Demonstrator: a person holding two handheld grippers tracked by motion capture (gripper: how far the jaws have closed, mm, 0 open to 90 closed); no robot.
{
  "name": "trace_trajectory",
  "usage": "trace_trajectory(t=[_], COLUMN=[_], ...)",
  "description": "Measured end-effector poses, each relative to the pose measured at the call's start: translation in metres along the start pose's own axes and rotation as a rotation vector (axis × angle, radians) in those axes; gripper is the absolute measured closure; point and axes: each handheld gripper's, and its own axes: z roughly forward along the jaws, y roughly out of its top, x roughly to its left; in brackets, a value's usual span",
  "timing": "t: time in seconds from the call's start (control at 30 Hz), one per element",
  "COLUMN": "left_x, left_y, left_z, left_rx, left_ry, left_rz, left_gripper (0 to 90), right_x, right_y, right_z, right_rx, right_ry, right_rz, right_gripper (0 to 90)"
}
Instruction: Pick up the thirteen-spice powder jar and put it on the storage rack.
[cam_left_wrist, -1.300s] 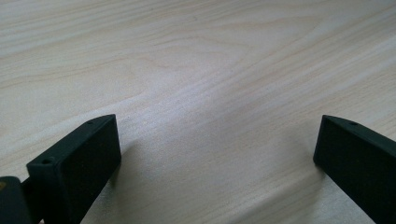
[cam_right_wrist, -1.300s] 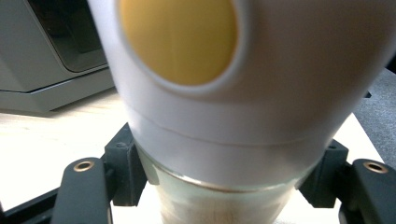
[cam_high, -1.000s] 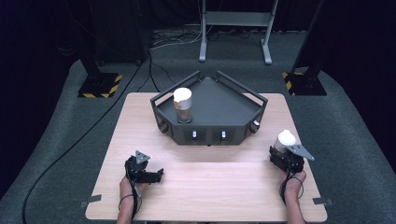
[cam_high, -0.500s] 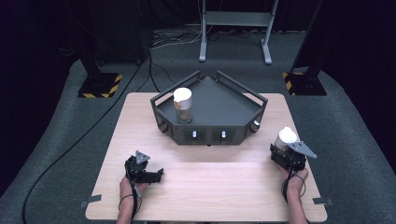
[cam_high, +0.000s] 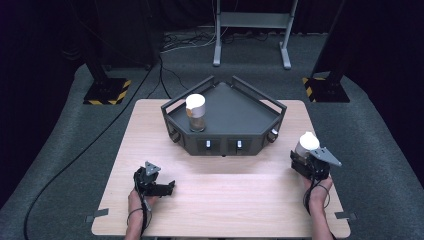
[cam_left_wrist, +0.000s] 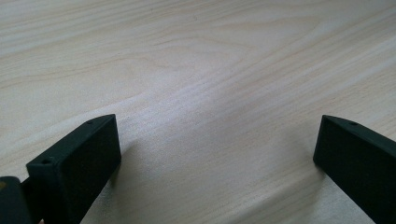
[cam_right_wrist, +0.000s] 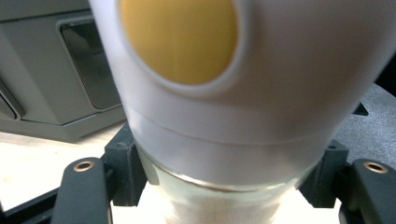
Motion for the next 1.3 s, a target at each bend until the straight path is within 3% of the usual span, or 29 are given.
trace_trajectory(t=[1.3], left_x=[0.000], left_y=[0.000], left_z=[0.000], left_rx=[-0.001], left_ry=[0.002], left_rz=[-0.003], left_gripper=[1.3], right_x=[0.000], right_y=[0.046], right_z=[-0.020], right_rx=[-0.036], right_ry=[0.027], right_rz=[-0.062], right_gripper=[30.1])
